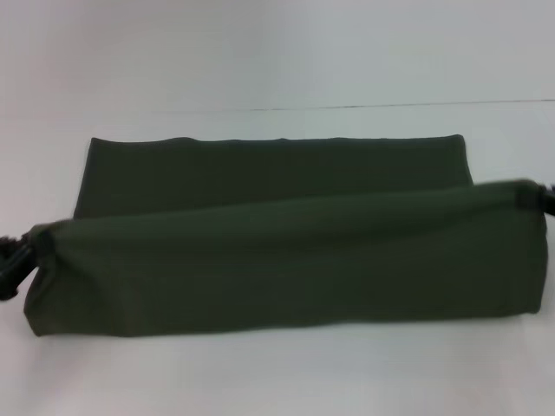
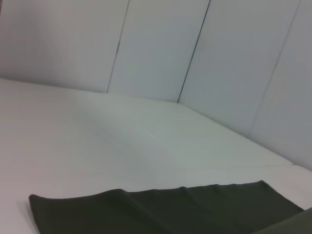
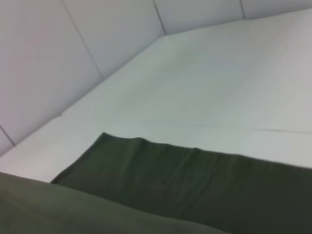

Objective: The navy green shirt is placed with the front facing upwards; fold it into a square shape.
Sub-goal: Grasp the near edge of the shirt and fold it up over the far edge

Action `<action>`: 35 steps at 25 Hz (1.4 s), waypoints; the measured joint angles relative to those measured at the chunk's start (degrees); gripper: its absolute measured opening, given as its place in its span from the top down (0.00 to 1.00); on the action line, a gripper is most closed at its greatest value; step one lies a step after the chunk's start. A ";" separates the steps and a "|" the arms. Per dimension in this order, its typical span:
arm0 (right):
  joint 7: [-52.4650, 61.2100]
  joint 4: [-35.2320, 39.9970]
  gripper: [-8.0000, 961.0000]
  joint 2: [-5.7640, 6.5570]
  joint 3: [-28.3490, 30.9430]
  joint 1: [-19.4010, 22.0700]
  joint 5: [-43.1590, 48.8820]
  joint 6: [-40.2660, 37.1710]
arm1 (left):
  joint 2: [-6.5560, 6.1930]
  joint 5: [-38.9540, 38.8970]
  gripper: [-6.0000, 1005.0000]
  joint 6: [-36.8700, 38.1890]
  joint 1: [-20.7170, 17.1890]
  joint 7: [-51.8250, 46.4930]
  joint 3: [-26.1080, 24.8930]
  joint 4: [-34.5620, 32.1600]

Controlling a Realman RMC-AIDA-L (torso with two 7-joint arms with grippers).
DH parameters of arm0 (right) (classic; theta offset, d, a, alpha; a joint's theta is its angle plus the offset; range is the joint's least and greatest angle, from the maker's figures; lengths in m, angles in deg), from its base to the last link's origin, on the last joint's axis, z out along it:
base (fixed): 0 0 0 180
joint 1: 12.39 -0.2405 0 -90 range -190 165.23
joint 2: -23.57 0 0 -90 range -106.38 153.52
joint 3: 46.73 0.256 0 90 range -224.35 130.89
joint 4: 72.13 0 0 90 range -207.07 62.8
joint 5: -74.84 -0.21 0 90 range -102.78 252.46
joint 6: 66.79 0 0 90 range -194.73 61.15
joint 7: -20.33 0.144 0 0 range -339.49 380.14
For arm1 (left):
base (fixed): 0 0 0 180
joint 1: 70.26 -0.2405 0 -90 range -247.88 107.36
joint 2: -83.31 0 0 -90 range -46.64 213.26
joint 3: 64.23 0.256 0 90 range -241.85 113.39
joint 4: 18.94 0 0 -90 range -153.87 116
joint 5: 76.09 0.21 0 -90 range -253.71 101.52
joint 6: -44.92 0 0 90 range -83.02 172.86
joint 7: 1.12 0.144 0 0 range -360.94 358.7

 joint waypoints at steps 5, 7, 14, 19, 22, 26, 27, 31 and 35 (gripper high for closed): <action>2.62 -2.08 0.94 -0.01 -4.09 -4.23 2.69 7.81 | 0.69 -0.14 0.88 -7.20 3.35 -2.84 2.32 0.01; 4.37 -3.38 0.94 -0.09 -7.56 -4.99 2.82 12.69 | 0.93 -0.25 0.87 -10.93 4.82 -3.78 3.30 -0.01; 6.91 -5.92 0.94 -0.54 -15.04 -7.67 2.82 24.50 | 1.48 -0.48 0.85 -23.63 10.30 -6.63 8.52 0.67; 8.54 -9.34 0.94 0.28 -17.04 -10.74 2.99 31.43 | 1.43 -0.59 0.84 -33.27 14.04 -8.76 14.74 2.11; 9.14 -12.66 0.95 1.11 -18.60 -12.58 3.13 35.80 | 1.28 -0.60 0.83 -39.80 16.05 -10.95 18.87 3.84; 9.19 -15.63 0.94 1.30 -20.04 -13.77 3.89 41.29 | 1.00 -0.60 0.82 -45.92 18.61 -11.83 21.35 6.41; 9.18 -16.30 0.94 1.30 -20.31 -13.97 4.06 42.61 | 1.00 -0.60 0.82 -47.34 19.22 -11.78 21.61 6.98; 8.77 -18.55 0.94 1.36 -20.86 -14.64 4.22 46.30 | 0.84 -0.60 0.81 -50.91 20.81 -11.51 21.90 8.50; 8.36 -19.66 0.94 1.27 -21.23 -14.95 4.25 48.43 | 0.43 -0.59 0.80 -53.04 21.90 -11.29 22.13 9.82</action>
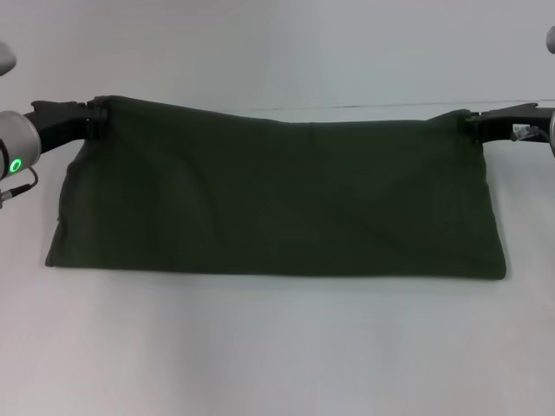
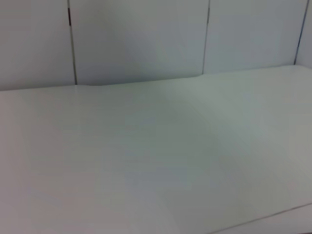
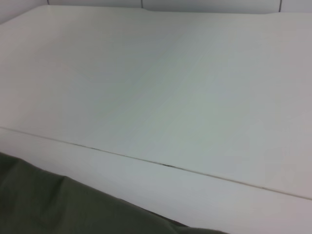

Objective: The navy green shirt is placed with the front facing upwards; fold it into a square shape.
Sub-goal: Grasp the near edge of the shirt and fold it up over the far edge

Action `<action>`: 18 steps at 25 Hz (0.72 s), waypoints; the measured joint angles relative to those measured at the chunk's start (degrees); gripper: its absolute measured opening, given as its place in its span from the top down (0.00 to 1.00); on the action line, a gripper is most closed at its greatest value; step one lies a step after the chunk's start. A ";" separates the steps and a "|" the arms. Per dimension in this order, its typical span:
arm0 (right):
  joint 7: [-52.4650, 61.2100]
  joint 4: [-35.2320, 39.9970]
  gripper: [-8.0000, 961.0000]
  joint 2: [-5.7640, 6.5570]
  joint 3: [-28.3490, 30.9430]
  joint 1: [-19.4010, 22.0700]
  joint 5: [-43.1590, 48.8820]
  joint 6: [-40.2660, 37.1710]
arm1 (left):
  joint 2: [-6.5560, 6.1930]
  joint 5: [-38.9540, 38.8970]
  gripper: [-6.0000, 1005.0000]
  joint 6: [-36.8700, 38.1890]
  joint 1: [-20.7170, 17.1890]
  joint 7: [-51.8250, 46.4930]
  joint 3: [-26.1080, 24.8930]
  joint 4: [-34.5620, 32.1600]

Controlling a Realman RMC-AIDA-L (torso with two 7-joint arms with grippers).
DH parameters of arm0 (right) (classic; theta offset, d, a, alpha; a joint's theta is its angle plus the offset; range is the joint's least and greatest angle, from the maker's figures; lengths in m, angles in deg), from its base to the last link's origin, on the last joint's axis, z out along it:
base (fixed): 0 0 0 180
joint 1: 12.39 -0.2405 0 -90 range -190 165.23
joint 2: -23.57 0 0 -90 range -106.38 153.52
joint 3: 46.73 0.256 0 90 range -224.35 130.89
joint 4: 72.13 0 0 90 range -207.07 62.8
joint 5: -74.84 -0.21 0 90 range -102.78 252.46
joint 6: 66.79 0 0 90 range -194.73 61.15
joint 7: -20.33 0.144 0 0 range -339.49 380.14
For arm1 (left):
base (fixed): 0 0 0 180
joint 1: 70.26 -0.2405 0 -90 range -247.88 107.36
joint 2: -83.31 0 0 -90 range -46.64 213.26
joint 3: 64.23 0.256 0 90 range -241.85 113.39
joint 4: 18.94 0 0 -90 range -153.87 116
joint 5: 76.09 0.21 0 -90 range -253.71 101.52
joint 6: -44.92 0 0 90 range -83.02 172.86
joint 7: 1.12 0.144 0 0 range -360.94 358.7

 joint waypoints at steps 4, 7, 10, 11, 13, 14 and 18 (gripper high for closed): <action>-0.74 -0.75 0.95 -0.66 -0.15 -0.10 -0.01 2.63 | -0.73 0.02 0.79 -2.46 1.29 0.52 0.65 2.69; -2.38 -1.28 0.94 -1.45 -0.18 -0.10 -0.20 4.41 | -0.63 -0.03 0.78 -4.69 1.79 0.57 0.87 3.55; -2.40 -1.28 0.93 -1.94 -0.18 -0.01 -0.22 5.72 | -0.45 -0.86 0.78 -4.85 2.06 0.59 1.13 3.61; -2.43 -1.21 0.92 -2.18 -0.19 0.10 -0.23 6.27 | -0.39 -1.19 0.77 -4.86 2.11 0.60 1.15 3.60; -2.42 -1.10 0.84 -2.32 -0.19 0.24 -0.24 6.57 | -0.33 -1.41 0.77 -4.79 2.23 0.63 1.21 3.53; -2.33 -1.04 0.80 -2.35 -0.18 0.28 -0.25 6.54 | -0.37 -1.44 0.77 -4.63 2.31 0.63 1.44 3.53; -1.88 -0.77 0.61 -2.41 -0.14 0.42 -0.22 6.33 | -0.37 -1.61 0.76 -4.38 2.46 0.63 2.83 3.25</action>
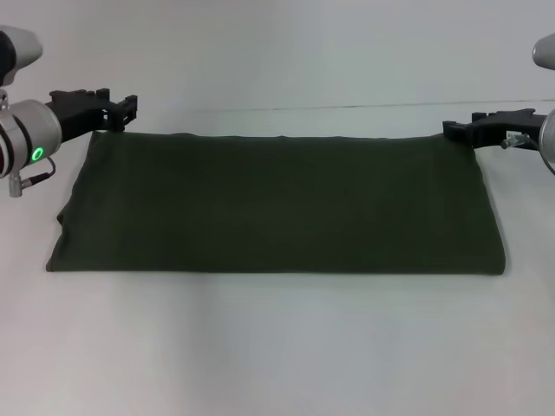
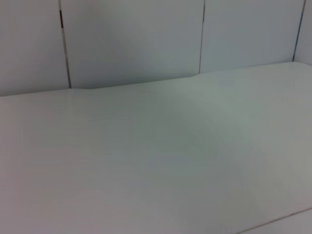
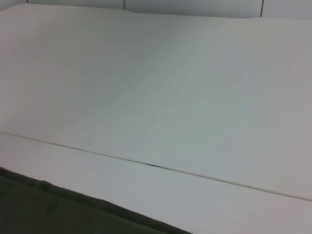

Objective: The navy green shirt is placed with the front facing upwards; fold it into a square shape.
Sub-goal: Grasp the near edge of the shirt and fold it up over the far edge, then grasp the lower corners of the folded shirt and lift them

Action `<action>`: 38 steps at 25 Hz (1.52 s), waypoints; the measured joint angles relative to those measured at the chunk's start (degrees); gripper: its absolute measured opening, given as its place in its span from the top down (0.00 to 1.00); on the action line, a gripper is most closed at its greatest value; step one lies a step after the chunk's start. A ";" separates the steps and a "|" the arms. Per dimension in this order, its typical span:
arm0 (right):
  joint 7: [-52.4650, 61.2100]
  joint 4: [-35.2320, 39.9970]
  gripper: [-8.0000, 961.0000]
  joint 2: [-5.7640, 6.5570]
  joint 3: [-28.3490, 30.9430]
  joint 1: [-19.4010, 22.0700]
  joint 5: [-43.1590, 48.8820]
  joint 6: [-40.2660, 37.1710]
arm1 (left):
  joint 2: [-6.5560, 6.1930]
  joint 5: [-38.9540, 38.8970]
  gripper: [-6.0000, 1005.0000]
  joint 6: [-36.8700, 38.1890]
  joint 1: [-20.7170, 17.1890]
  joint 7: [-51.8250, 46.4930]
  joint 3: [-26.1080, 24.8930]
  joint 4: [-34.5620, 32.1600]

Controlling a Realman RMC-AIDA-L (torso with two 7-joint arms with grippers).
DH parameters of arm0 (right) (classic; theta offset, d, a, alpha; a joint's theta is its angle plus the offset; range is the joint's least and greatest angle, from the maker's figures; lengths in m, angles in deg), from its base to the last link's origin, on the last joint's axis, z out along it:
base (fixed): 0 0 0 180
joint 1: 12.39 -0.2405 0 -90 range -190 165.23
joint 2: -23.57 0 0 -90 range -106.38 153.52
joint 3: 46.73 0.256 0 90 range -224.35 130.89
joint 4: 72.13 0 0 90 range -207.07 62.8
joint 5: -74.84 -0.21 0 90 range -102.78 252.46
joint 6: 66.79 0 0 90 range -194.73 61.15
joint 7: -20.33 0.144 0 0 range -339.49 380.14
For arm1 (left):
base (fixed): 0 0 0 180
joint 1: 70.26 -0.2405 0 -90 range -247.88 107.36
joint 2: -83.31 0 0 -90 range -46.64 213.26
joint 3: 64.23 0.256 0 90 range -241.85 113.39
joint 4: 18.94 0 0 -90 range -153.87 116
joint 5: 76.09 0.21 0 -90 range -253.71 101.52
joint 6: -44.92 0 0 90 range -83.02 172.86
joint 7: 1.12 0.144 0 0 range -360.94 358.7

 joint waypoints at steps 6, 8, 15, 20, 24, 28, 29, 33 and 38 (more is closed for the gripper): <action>0.60 2.86 0.37 -0.20 0.53 1.58 -1.25 -3.05 | -0.49 -4.79 0.59 1.30 -0.63 -0.64 -0.59 -0.30; 0.37 4.69 0.32 -0.39 0.32 2.64 -2.44 -4.79 | -1.10 -6.85 0.48 3.68 -1.41 -1.63 -1.25 -0.50; -6.23 9.39 0.23 -0.42 0.46 7.89 -12.83 -16.48 | -3.93 -8.96 0.17 19.26 -4.78 -5.31 -10.25 -0.42; -18.31 9.34 0.22 -0.44 0.65 12.72 -24.22 -29.26 | -5.07 -8.62 0.18 32.00 -10.55 -5.65 -14.19 -1.44; -25.71 7.96 0.22 -0.57 0.59 15.71 -28.50 -37.61 | -4.97 -6.43 0.18 36.80 -13.30 -6.37 -14.23 -3.89; -28.27 5.99 0.22 -0.53 0.54 16.92 -28.82 -41.79 | -4.67 -0.71 0.18 38.88 -15.95 -10.81 -13.85 -8.14; -28.54 5.71 0.22 -0.51 0.40 17.20 -28.70 -42.07 | -4.62 0.62 0.18 38.97 -16.34 -11.78 -13.72 -8.90; -29.37 4.68 0.22 -0.50 0.25 17.90 -28.62 -42.58 | -4.57 6.31 0.19 39.00 -17.07 -13.68 -13.56 -11.14; -29.61 4.06 0.22 -0.47 0.28 18.03 -28.62 -42.93 | -4.40 12.59 0.20 36.99 -16.71 -13.96 -13.05 -11.61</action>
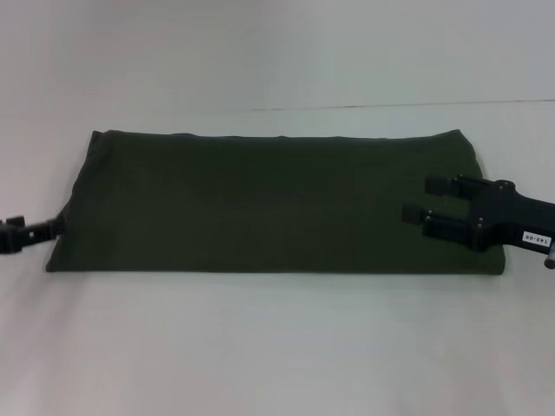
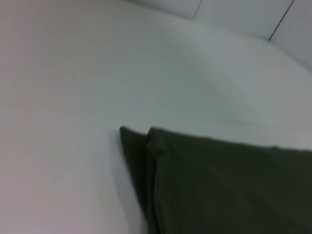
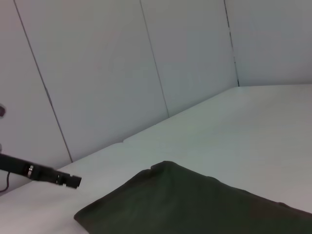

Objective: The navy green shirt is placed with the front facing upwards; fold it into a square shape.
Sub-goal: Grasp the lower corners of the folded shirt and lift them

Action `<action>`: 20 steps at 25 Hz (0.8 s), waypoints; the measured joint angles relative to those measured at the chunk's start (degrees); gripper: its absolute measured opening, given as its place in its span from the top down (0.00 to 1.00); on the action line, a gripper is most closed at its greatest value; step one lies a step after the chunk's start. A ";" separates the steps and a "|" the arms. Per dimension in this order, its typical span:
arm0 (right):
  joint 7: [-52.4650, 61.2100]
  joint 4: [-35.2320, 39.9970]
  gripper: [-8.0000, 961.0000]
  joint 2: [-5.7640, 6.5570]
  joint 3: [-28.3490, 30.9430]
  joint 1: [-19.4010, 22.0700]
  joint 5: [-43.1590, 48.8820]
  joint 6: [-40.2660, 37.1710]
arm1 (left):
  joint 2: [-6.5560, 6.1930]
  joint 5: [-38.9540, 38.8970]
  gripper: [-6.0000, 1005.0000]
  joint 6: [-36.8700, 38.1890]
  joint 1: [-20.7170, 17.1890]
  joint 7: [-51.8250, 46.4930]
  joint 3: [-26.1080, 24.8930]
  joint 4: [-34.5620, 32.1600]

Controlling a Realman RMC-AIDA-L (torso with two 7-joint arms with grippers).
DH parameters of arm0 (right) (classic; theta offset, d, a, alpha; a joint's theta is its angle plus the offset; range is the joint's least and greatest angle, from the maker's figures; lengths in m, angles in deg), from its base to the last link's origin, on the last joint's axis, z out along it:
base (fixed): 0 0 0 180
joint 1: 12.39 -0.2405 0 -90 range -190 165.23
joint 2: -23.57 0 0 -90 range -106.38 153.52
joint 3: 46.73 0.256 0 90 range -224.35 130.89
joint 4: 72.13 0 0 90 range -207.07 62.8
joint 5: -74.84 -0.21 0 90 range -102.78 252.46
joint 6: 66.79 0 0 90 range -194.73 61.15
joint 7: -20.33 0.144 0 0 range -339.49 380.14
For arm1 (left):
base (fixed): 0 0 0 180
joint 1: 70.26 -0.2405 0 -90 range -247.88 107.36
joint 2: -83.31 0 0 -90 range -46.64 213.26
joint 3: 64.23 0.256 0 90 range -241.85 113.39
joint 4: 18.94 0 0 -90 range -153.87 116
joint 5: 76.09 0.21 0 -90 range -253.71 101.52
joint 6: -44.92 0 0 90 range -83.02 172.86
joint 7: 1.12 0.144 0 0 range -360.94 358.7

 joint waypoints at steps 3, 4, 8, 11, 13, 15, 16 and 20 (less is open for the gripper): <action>-0.34 -0.50 0.22 0.00 -0.10 -0.09 0.00 -0.04 | 0.58 1.31 0.21 -1.57 -0.21 -0.01 2.97 -0.05; -0.48 -0.76 0.22 -0.03 -0.11 -0.20 0.00 -0.02 | 0.83 1.35 0.21 -2.05 -0.35 -0.02 3.96 -0.08; -0.64 -1.14 0.22 -0.04 -0.13 -0.41 0.00 0.13 | 1.70 1.41 0.22 -3.95 -0.76 -0.03 7.28 -0.10; -0.64 -1.37 0.22 0.01 -0.15 -0.54 -0.01 0.28 | 2.01 1.45 0.23 -4.70 -0.88 -0.10 8.56 -0.05; -0.63 -1.39 0.23 0.03 -0.15 -0.57 -0.02 0.34 | 2.05 1.51 0.24 -4.99 -0.89 -0.13 8.91 0.00; -0.61 -1.40 0.23 0.03 -0.15 -0.58 -0.03 0.37 | 2.06 1.55 0.24 -5.53 -0.90 -0.22 9.07 0.07; -0.60 -1.40 0.23 0.02 -0.15 -0.58 -0.05 0.40 | 2.06 1.58 0.24 -5.98 -0.90 -0.29 9.11 0.12; -0.58 -1.40 0.23 0.01 -0.16 -0.66 -0.07 0.40 | 2.06 1.83 0.25 -6.57 -0.90 -0.33 9.19 0.43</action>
